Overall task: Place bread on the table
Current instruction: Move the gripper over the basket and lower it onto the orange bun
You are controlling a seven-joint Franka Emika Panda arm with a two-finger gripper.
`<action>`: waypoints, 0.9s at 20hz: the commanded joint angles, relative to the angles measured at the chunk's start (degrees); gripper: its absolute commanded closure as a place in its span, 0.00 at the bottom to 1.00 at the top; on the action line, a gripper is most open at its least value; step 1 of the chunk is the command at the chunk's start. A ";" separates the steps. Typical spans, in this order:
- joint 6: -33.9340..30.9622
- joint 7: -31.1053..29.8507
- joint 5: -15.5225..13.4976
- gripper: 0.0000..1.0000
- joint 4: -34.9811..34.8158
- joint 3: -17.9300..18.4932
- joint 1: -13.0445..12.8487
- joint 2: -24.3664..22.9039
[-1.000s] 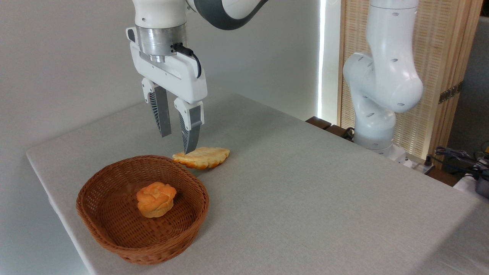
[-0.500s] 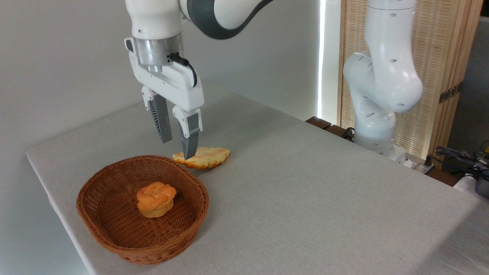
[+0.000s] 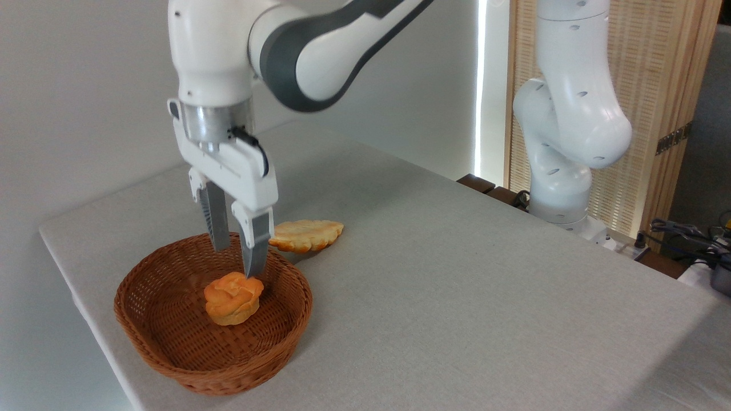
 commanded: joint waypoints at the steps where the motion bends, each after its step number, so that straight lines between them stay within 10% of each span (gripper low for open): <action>1: 1.34 0.45 -0.85 0.00 0.88 0.27 -0.15 2.23; 18: 4.42 0.54 1.70 0.00 0.88 -1.14 -0.24 6.45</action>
